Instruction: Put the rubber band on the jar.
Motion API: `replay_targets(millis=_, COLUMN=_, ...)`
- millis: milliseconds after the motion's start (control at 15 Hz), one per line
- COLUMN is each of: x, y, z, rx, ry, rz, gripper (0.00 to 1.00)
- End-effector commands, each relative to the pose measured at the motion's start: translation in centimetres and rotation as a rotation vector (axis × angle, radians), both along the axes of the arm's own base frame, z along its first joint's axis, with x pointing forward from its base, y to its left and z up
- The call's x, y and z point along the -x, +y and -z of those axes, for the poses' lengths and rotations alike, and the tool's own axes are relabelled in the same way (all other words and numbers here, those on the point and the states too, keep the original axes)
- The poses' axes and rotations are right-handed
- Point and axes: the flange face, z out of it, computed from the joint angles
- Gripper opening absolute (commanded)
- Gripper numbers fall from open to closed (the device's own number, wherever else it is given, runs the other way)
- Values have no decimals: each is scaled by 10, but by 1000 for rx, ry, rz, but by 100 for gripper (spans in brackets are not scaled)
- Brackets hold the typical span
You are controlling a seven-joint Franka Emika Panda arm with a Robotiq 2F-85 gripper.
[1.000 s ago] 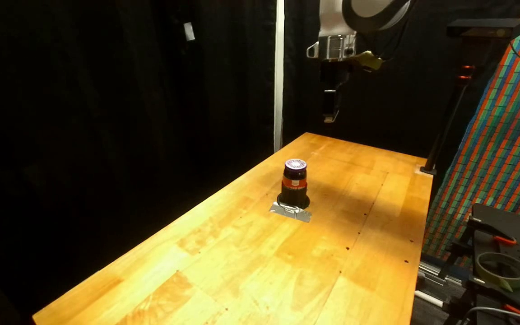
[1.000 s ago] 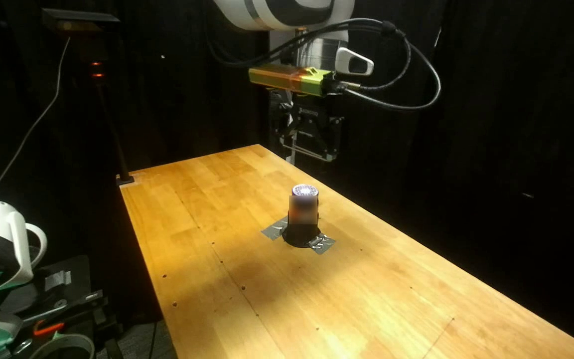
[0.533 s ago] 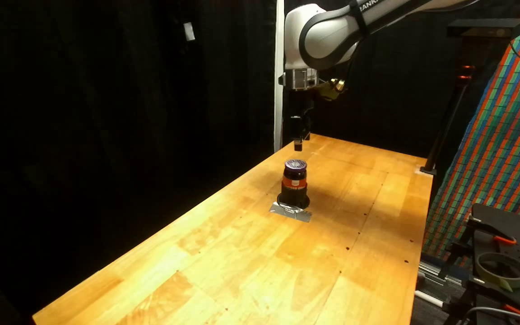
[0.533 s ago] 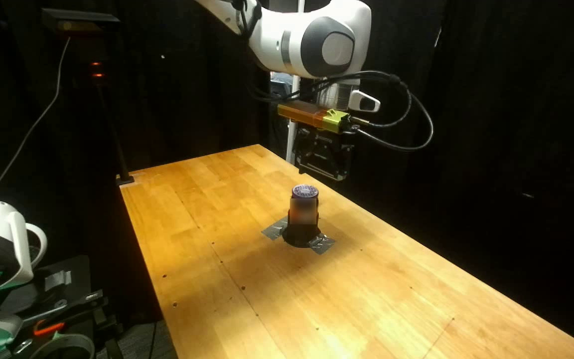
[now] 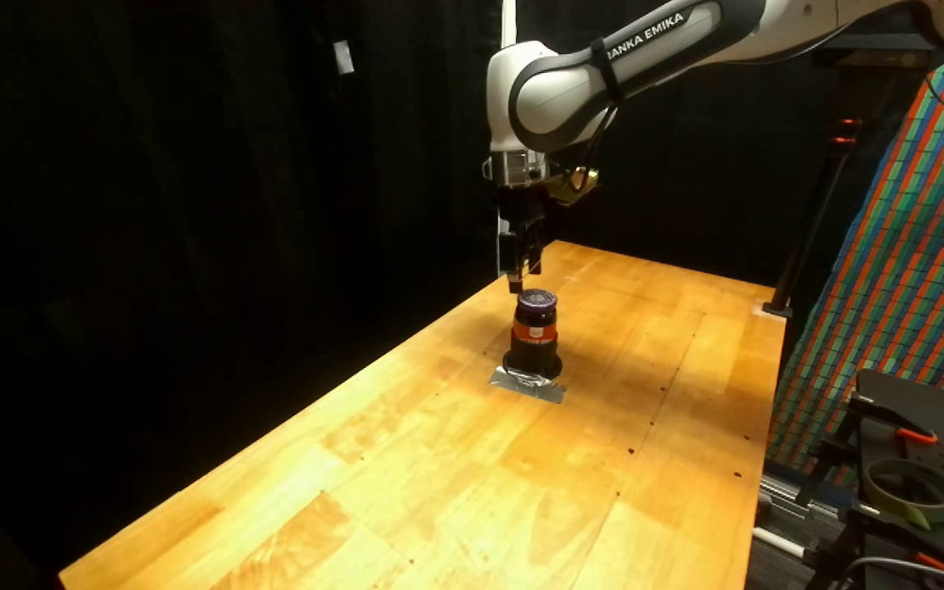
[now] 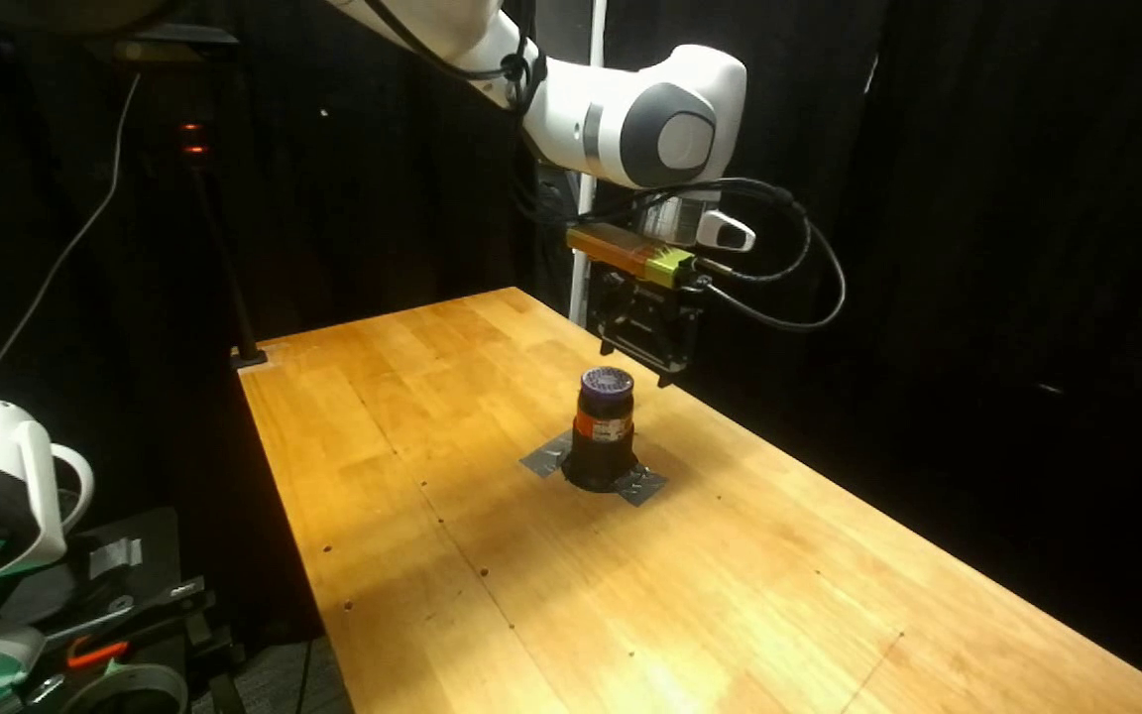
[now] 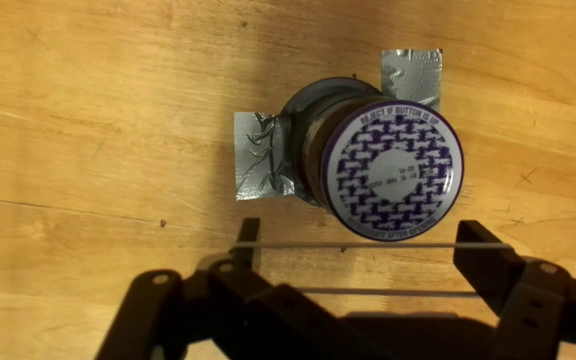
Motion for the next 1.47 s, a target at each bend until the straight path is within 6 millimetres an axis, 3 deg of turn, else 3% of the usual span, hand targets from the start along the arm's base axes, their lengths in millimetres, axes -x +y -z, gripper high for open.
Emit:
replay_targets(millis=0, x=-10, y=11, z=3, rx=-14, ry=47, rz=19, gripper=100)
replay_targets(millis=867, x=-18, y=18, z=39, rx=7, ry=106, rz=46, gripper=100)
replay_targets(millis=1400, x=-2, y=18, z=41, rx=41, ry=219, rz=35, gripper=100)
